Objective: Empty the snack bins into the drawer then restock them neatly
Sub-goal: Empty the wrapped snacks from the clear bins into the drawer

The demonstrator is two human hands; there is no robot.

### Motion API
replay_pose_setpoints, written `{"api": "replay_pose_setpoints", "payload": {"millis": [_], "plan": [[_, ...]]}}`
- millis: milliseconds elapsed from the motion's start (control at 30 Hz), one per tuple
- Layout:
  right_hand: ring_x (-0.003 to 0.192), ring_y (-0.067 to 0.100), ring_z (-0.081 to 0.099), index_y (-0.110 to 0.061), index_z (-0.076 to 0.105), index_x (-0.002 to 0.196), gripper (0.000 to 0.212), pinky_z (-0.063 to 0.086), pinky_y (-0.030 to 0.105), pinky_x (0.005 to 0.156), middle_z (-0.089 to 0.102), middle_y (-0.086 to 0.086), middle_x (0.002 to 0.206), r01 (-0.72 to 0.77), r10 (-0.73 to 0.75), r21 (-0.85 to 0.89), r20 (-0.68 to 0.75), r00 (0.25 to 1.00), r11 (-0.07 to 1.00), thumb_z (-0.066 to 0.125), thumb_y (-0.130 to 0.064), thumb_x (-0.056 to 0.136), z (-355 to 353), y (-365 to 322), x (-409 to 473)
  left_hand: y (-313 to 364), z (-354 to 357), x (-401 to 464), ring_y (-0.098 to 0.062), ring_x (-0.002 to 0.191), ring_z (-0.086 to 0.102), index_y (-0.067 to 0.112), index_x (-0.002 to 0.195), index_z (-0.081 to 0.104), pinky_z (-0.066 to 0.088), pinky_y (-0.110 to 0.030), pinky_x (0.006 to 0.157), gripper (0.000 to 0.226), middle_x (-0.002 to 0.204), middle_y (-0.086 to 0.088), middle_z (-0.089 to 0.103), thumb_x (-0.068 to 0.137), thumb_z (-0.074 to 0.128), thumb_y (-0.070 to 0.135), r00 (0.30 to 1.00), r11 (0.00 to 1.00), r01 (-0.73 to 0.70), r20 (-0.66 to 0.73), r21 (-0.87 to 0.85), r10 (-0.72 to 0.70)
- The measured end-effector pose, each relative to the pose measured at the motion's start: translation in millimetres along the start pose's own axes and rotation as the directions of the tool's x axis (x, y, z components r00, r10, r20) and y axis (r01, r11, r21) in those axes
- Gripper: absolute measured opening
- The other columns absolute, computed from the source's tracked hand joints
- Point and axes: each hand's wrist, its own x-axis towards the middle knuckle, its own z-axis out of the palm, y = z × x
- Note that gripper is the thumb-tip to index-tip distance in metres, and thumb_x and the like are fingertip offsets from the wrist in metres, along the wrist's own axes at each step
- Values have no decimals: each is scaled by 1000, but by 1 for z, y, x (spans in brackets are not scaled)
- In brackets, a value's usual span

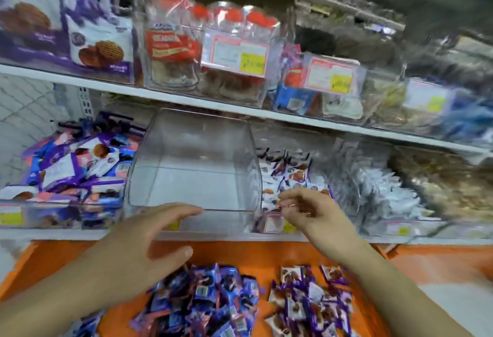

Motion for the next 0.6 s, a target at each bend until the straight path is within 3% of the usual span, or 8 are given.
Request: {"api": "replay_pose_setpoints", "payload": {"millis": [100, 200, 300, 400, 600], "plan": [[101, 5, 65, -35, 61, 134, 39, 53, 27, 86, 65, -16, 123, -7, -1, -169, -47, 999, 986, 73, -24, 98, -20, 19, 20, 20, 27, 41, 30, 132, 26, 64, 146, 35, 24, -1, 108, 60, 146, 55, 22, 92, 62, 59, 1000, 999, -28, 13, 22, 28], [133, 11, 52, -41, 44, 152, 67, 48, 34, 108, 47, -13, 153, 76, -86, -386, -8, 996, 920, 76, -39, 93, -26, 28, 60, 39, 53, 89, 14, 142, 25, 68, 152, 5, 28, -25, 120, 78, 158, 45, 9, 93, 56, 66, 1000, 1000, -1, 22, -9, 1], [147, 16, 39, -40, 33, 160, 87, 37, 33, 118, 36, -9, 162, 107, -69, -465, 99, 993, 879, 80, -51, 87, -26, 39, 116, 43, 70, 126, 6, 150, 23, 72, 149, -7, 31, -35, 123, 86, 164, 38, 2, 87, 52, 76, 999, 998, 24, 45, -60, -21], [150, 16, 38, -42, 29, 160, 103, 37, 37, 121, 37, -8, 164, 118, -43, -437, 179, 983, 892, 87, -55, 77, -15, 56, 166, 39, 78, 139, 5, 147, 32, 81, 139, -12, 38, -39, 118, 83, 162, 39, 15, 81, 47, 85, 996, 997, 69, 58, -20, -68], [148, 14, 39, -38, 30, 162, 108, 38, 29, 116, 34, -11, 167, 130, 25, -440, 330, 944, 889, 92, -47, 74, 2, 73, 199, 38, 81, 140, 1, 140, 46, 87, 130, -17, 45, -42, 109, 79, 152, 28, 47, 80, 44, 89, 992, 992, 112, 45, 53, -114]]}}
